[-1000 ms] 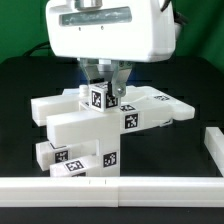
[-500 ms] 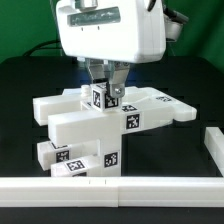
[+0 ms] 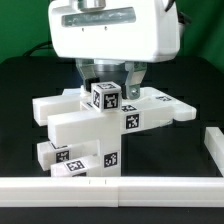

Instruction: Assemble chair

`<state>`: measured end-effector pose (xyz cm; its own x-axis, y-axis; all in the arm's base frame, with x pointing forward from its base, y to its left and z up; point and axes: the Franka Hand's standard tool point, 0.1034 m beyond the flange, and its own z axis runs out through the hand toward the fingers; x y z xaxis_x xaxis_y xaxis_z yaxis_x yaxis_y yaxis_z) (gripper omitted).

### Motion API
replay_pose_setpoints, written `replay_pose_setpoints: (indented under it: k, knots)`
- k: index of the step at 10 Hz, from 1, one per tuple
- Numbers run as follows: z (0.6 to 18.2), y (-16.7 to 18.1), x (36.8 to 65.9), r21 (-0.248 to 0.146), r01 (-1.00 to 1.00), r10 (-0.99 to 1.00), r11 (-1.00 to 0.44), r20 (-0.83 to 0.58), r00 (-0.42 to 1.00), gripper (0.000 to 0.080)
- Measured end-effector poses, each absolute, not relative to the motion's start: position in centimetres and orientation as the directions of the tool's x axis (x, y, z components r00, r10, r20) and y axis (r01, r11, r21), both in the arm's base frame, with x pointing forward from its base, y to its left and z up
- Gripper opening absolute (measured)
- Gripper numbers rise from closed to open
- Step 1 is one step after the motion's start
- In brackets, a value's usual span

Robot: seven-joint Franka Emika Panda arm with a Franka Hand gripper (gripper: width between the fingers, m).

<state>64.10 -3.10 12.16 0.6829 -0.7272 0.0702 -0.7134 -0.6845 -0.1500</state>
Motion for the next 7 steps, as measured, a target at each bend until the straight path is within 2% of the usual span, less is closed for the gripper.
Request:
replay_pose_setpoints:
  k: [4,6,7]
  knots:
    - [12.14,-3.23,64.08,-0.116,-0.439,-0.451,-0.891,0.117,0.885,0.0649]
    - [12.13,-3.31,64.06,-0.064,-0.212,-0.219,-0.975,0.141,0.965,0.0649]
    - [12.13,-3.32,64.06,-0.053,-0.135,-0.142,-0.989,0.146,0.979,0.0649]
